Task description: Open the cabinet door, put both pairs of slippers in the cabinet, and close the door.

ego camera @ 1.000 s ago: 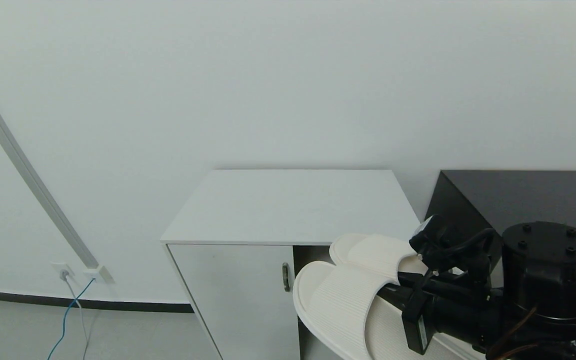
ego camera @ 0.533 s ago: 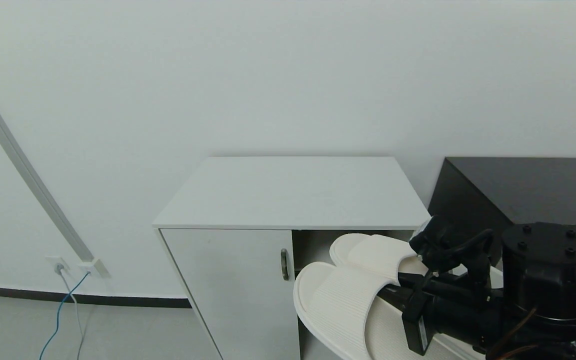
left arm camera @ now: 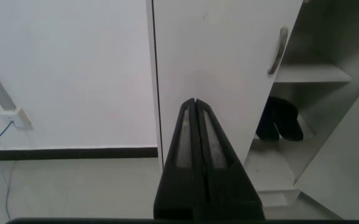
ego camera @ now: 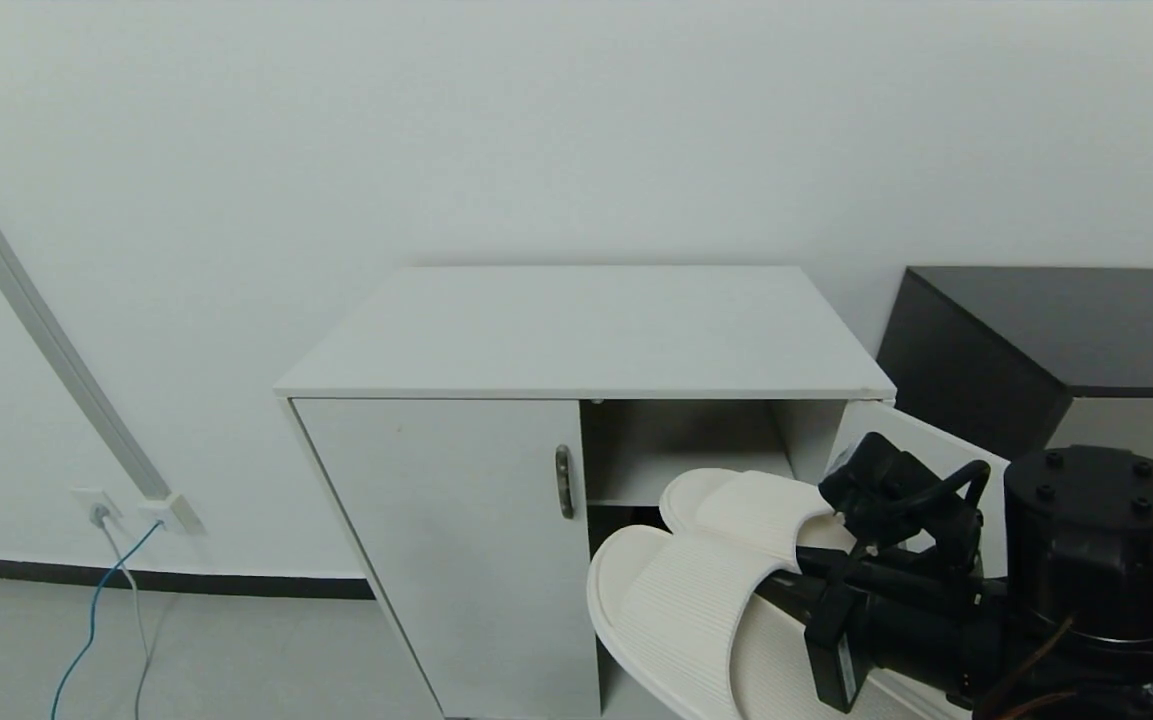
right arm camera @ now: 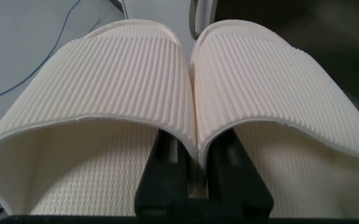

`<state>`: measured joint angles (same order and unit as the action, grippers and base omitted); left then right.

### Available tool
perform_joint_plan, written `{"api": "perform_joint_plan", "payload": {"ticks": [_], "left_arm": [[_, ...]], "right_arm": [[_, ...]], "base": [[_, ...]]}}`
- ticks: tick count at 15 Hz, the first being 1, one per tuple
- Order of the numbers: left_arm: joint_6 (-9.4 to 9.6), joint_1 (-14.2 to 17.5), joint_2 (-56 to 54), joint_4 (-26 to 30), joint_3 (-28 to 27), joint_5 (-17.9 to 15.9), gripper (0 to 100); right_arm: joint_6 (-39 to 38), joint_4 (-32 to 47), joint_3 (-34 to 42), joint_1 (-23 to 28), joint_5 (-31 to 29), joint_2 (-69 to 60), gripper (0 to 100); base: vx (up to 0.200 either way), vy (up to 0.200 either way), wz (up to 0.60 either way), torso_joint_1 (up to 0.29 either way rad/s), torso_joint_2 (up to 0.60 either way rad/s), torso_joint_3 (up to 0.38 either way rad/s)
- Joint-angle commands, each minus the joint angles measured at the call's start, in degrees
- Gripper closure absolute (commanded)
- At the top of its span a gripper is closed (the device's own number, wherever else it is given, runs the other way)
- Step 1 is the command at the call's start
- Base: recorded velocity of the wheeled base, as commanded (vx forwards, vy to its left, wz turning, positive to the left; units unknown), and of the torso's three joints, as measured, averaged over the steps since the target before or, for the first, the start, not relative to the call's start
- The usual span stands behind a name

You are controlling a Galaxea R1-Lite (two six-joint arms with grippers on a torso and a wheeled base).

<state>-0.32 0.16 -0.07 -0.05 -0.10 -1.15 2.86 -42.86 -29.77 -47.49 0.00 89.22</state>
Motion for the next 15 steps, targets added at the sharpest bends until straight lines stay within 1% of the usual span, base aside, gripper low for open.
{"api": "perform_joint_plan", "payload": {"ticks": [1, 8, 15], "left_arm": [[-0.03, 0.0, 0.1, 0.0, 0.0, 0.0, 100], [-0.12, 0.0, 0.1, 0.0, 0.0, 0.0, 100], [-0.12, 0.0, 0.1, 0.0, 0.0, 0.0, 100]], "right_arm": [[0.0, 0.0, 0.1, -0.1, 0.0, 0.0, 100], [0.0, 0.0, 0.3, -0.1, 0.1, 0.0, 100], [0.0, -0.3, 0.5, -0.2, 0.1, 0.1, 100]], "base": [[0.0, 0.0, 0.0, -0.188, 0.52, 0.325], [0.0, 0.0, 0.0, -0.172, 0.5, 0.323], [0.0, 0.0, 0.0, -0.111, 0.46, 0.351]]}}
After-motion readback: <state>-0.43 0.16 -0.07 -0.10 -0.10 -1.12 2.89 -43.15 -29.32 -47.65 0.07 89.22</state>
